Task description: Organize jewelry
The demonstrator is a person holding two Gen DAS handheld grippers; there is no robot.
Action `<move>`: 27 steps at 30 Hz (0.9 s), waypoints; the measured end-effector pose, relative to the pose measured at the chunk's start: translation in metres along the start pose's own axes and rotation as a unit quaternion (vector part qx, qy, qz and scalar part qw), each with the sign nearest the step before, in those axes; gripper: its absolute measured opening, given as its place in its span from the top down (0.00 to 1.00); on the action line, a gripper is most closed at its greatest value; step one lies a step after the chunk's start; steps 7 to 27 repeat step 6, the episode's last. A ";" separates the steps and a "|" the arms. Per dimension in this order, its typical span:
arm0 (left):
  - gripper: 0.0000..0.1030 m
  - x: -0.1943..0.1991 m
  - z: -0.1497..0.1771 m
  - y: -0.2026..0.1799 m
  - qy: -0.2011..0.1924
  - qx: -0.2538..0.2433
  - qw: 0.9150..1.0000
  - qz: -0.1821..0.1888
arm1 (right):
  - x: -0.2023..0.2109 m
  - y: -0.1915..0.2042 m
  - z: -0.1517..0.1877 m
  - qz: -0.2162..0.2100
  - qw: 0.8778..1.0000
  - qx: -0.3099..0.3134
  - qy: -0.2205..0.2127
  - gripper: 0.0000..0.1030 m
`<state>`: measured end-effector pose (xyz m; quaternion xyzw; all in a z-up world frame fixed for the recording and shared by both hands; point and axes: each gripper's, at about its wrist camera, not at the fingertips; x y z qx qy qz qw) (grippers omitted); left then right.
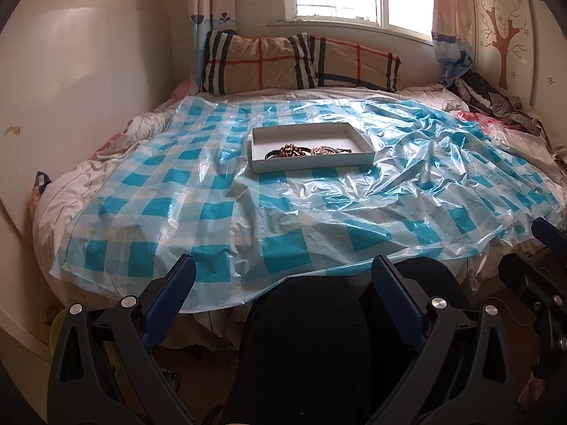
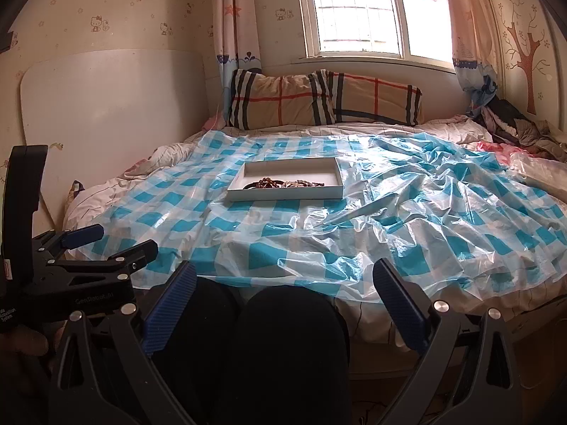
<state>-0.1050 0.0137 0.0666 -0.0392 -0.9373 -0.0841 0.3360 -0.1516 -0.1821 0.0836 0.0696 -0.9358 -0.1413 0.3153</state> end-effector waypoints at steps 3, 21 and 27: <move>0.08 -0.006 0.002 0.005 0.014 0.012 1.000 0.004 | -0.003 0.004 0.002 0.001 1.000 0.003 0.007 0.07; 0.08 -0.007 0.004 0.006 0.015 0.014 1.000 0.004 | -0.005 0.005 0.004 0.001 1.000 0.005 0.011 0.07; 0.08 -0.007 0.004 0.006 0.015 0.014 1.000 0.004 | -0.005 0.005 0.004 0.001 1.000 0.005 0.011 0.07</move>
Point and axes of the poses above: each gripper's, at about its wrist camera, not at the fingertips, and x roughly against the way its jaws point, y to its left, z to its underside, and after that the axes turned 7 degrees about -x, right-handed
